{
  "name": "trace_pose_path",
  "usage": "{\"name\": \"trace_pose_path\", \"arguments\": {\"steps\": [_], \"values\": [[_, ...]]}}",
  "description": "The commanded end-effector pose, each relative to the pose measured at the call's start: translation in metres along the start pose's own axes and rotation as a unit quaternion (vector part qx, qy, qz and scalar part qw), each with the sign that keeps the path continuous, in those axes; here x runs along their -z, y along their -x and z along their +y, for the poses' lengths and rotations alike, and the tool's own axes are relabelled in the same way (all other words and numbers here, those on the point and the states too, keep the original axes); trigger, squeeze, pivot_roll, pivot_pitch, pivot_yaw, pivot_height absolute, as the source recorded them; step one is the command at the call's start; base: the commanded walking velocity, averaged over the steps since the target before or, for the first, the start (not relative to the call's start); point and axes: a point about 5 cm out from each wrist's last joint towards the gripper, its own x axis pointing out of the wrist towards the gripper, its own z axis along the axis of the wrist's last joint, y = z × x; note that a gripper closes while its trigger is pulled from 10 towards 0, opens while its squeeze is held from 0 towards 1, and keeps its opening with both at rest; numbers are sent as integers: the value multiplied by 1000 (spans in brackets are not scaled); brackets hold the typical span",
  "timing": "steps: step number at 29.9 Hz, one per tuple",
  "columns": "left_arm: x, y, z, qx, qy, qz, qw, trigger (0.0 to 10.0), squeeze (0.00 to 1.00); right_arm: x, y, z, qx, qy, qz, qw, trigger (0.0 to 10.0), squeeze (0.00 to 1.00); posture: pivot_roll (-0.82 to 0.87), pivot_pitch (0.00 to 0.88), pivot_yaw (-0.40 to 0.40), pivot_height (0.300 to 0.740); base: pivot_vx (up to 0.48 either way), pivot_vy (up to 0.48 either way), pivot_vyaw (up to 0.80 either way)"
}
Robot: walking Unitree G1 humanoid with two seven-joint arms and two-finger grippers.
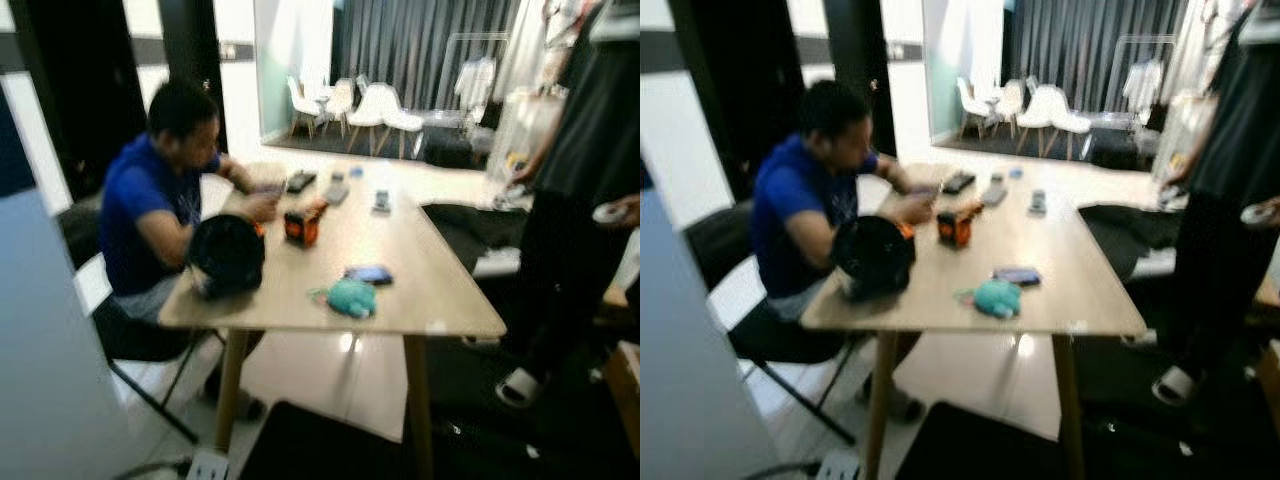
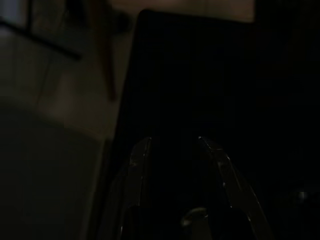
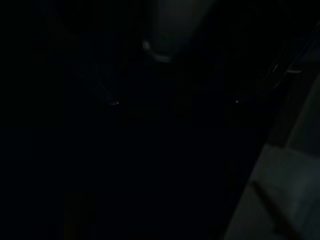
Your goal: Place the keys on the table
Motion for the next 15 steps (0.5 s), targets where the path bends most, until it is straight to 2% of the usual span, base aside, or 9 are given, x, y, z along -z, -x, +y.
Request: {"name": "trace_pose_path", "arguments": {"steps": [1,5,15], "values": [[5,2,4,-3,-2,9,1000,10000,0,3,1,-4,7,-2,7,1000,10000,0,74,11,37,740,-341,0,0],[5,2,3,-1,-4,9,1000,10000,0,3,1,-4,8,-2,6,1000,10000,0,75,11,37,740,-324,0,0],[6,2,2,0,-7,8,1000,10000,0,4,2,-5,8,-1,8,1000,10000,0,76,12,38,740,0,0,0]]}}
